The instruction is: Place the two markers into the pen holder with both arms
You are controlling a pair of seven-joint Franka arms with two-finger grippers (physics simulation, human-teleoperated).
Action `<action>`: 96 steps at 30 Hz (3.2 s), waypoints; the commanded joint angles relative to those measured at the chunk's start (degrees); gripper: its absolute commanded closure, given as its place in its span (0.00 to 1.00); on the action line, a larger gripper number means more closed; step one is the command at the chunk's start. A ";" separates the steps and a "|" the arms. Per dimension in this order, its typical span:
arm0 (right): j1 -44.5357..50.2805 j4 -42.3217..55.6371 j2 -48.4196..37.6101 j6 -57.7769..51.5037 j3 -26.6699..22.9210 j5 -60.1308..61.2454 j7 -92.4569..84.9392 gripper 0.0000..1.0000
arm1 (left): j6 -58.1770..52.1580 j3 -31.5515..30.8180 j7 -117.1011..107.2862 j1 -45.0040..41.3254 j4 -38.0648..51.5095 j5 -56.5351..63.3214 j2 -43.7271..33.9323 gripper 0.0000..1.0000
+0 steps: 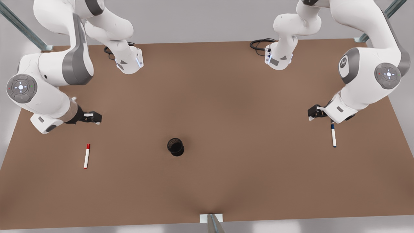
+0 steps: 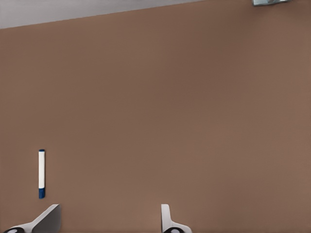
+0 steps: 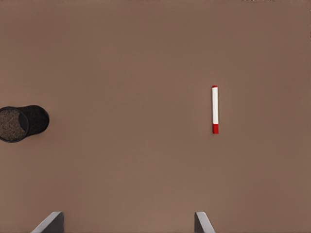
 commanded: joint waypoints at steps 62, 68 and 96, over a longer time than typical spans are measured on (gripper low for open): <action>-19.70 -8.08 35.10 45.49 0.03 -3.98 -25.41 0.45 | 46.86 2.45 31.56 24.08 -17.40 -2.05 28.28 0.38; -19.78 -9.58 33.35 44.70 0.03 -3.98 -25.32 0.59 | 46.86 2.45 32.08 24.08 -17.49 -1.97 28.63 0.44; -19.96 -8.35 26.58 36.44 4.77 -3.98 -25.14 0.71 | 46.86 2.45 31.91 24.17 -17.40 -1.88 29.16 0.64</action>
